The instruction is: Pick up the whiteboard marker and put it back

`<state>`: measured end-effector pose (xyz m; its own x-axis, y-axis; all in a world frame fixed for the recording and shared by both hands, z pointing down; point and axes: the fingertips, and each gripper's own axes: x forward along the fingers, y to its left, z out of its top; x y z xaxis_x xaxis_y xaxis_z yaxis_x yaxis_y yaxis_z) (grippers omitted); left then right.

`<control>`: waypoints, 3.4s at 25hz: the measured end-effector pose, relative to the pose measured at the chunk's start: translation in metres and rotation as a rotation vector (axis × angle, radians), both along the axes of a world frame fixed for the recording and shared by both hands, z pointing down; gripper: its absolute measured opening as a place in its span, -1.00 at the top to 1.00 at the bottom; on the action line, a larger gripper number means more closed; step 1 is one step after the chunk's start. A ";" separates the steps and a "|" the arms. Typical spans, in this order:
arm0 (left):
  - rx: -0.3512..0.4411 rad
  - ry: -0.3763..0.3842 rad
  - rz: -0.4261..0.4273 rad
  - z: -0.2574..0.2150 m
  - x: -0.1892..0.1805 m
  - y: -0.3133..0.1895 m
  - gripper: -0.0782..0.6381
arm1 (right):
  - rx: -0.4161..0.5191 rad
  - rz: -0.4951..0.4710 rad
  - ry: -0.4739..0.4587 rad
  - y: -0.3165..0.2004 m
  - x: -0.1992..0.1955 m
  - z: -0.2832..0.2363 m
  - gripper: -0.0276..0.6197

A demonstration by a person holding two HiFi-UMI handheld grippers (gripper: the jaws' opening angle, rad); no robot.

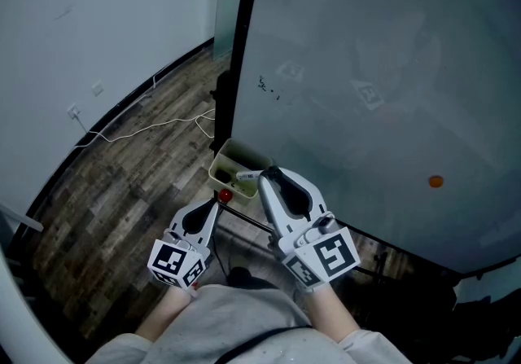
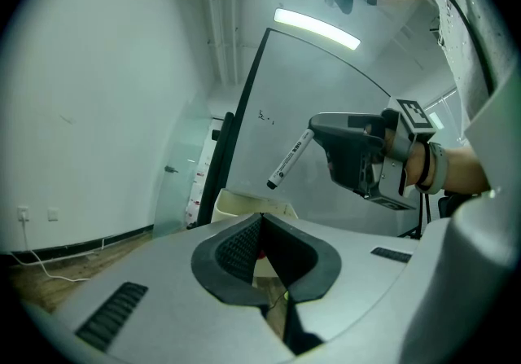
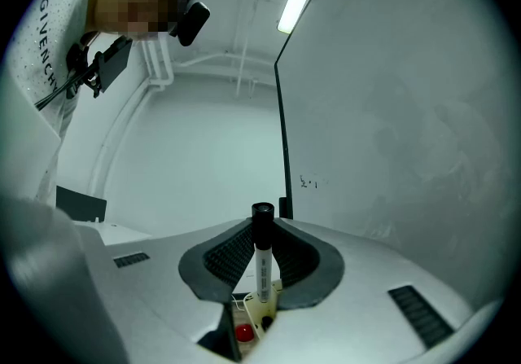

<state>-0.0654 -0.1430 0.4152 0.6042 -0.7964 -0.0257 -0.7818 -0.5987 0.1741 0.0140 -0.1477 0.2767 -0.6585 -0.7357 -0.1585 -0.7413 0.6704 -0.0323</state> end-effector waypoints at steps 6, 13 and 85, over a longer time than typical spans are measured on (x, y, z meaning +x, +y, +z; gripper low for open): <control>0.026 0.001 -0.003 -0.010 -0.002 -0.004 0.74 | -0.005 -0.001 -0.002 0.000 -0.001 0.001 0.67; 0.029 0.009 -0.009 -0.017 -0.003 -0.005 0.74 | 0.001 -0.004 -0.005 0.000 -0.001 0.000 0.67; -0.119 -0.016 -0.072 0.042 -0.011 -0.040 0.74 | -0.202 -0.051 0.044 -0.040 0.000 0.095 0.67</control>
